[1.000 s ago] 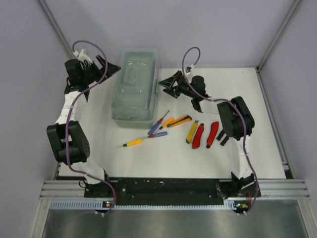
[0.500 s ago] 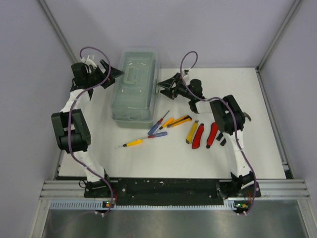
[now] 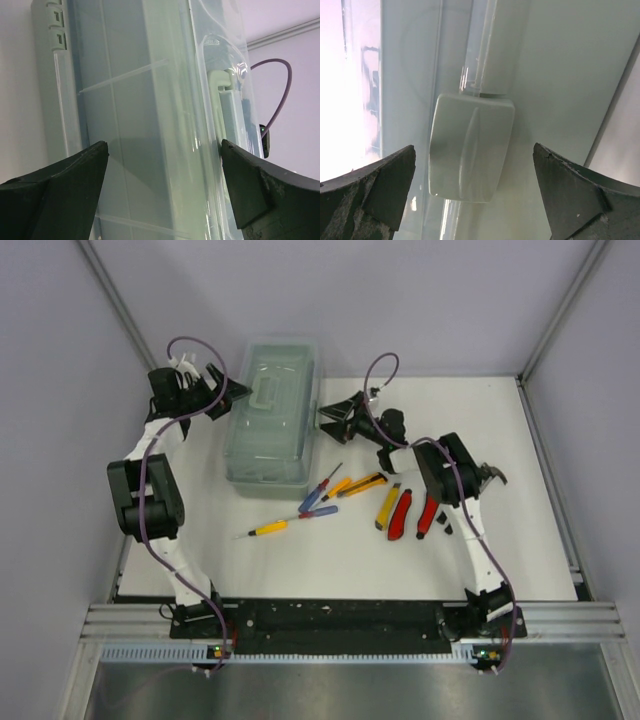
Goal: Pack the tool kit
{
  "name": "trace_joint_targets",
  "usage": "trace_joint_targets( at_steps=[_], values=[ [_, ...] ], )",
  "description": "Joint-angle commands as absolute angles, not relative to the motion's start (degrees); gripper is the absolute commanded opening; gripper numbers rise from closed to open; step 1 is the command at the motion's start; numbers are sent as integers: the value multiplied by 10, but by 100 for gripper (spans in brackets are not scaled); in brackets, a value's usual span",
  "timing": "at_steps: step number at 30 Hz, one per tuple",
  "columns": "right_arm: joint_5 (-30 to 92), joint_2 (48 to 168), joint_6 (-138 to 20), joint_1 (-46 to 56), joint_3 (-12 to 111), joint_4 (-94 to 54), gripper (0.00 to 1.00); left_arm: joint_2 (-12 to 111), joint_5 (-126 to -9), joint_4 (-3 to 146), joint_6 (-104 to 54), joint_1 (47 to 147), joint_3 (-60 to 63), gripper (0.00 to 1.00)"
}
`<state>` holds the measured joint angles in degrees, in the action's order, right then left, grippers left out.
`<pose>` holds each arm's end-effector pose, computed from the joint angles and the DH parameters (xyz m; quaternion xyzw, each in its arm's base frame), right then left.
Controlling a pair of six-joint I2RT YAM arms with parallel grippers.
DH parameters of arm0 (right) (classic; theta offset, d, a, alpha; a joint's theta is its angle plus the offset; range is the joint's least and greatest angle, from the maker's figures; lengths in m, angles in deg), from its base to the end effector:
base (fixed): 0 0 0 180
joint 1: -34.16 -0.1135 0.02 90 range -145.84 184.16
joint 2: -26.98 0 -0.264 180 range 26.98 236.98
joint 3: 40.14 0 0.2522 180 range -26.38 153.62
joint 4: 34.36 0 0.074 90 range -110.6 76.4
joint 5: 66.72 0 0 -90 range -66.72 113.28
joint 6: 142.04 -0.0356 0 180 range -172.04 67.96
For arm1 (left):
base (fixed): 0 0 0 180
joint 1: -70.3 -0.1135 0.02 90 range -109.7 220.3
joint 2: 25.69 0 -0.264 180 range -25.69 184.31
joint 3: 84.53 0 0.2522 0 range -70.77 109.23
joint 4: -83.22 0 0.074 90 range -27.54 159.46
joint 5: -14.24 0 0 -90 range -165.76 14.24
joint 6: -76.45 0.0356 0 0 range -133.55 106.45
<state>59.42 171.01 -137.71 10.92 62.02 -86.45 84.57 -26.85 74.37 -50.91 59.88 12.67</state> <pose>0.4719 0.2255 0.1185 0.1124 0.6448 0.7092 0.2622 0.4449 0.0545 0.2678 -0.0936 0.7835 -0.4523 0.4157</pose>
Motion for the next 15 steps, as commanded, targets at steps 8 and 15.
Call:
trace_joint_targets(
  at_steps=[8, 15],
  values=[
    [625, 1695, -1393, 82, 661, -913, 98, 863, -232, 723, -496, 624, 149, 96],
    [651, 1688, -1352, 72, 682, -831, 99, 862, -235, 717, -487, 628, 158, 94]
  ],
)
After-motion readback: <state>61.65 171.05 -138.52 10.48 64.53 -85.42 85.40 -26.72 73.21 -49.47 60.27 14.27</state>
